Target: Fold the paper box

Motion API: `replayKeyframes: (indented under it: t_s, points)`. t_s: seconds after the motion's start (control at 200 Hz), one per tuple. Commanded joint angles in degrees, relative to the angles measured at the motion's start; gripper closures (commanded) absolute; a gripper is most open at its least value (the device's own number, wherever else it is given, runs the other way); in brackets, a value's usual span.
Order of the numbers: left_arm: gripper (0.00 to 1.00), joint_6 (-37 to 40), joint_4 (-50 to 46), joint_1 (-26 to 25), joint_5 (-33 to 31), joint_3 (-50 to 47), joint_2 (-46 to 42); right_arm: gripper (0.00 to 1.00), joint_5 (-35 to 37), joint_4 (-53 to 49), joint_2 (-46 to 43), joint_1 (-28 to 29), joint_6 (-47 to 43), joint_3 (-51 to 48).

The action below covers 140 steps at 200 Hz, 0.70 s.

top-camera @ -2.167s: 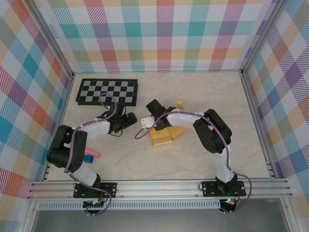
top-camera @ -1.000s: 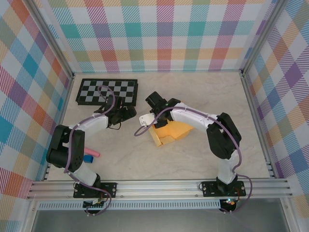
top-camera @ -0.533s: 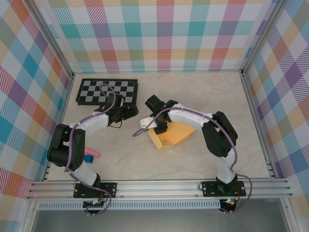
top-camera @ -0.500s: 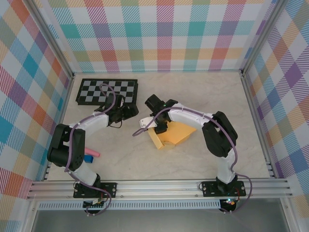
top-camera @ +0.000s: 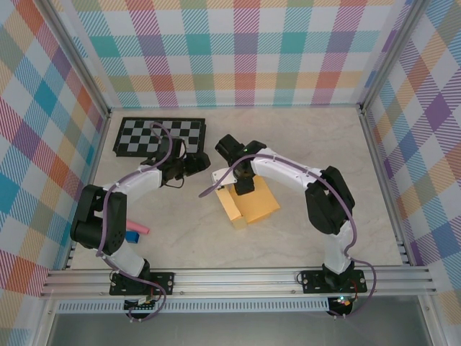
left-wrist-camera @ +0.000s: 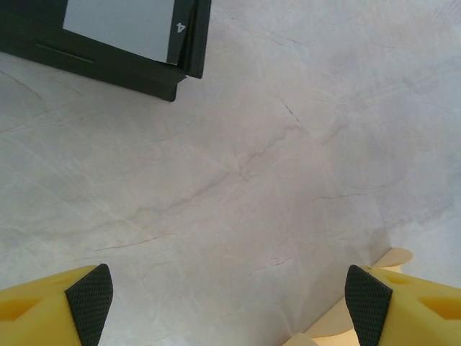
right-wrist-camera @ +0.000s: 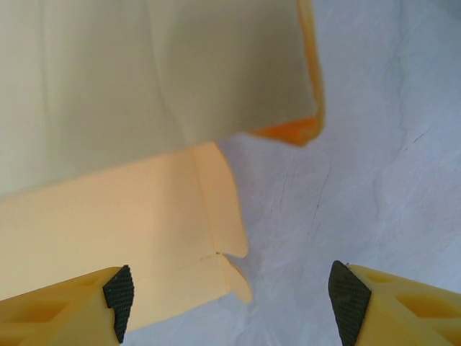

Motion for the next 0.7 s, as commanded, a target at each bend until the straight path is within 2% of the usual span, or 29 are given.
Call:
replayKeyframes:
  t_s: [0.0,0.115,0.17,0.215,0.285,0.36,0.405,0.505,0.585,0.645,0.695]
  points:
    - [0.15,1.7,-0.5,0.7,3.1,3.3,-2.1,0.26,2.8,-4.6,-1.6,-1.8,4.8,1.8]
    - [0.15,4.3,-3.9,-0.3,4.4,5.5,-3.9,0.27,1.2,-7.6,-4.9,-4.4,17.7,3.9]
    - [0.15,4.7,-6.6,-0.7,4.2,6.2,-5.0,0.28,0.4,-8.2,-7.9,-6.0,28.2,4.0]
    - [0.15,4.6,-8.8,-0.9,4.0,6.6,-5.8,0.28,1.5,-7.3,-10.4,-7.1,39.2,3.5]
    - [0.17,4.9,-13.5,-1.2,4.2,7.2,-6.7,0.28,1.9,-9.4,-13.3,-9.1,63.7,3.8]
    - [0.17,5.1,-19.3,-1.4,4.3,9.5,-6.3,0.31,-4.2,-12.7,-17.5,-10.9,91.2,0.8]
    - [0.18,5.1,-23.8,-1.6,4.6,12.2,-5.1,0.35,-12.1,-12.6,-20.7,-11.8,106.6,-3.3]
    - [0.19,5.0,-35.0,-3.3,4.0,20.3,-0.4,0.38,-27.3,-2.2,-27.8,-10.7,135.8,-17.6]
    - [0.19,7.7,-40.7,-5.7,3.6,23.7,1.5,0.38,-36.0,5.6,-30.1,-9.5,152.6,-26.3]
    - [0.19,9.8,-41.1,-7.2,3.9,22.9,1.1,0.38,-41.4,8.0,-29.2,-8.8,159.0,-28.9]
    - [0.18,9.3,-41.0,-7.4,3.1,21.2,0.3,0.36,-43.9,6.0,-28.0,-8.2,163.0,-29.2]
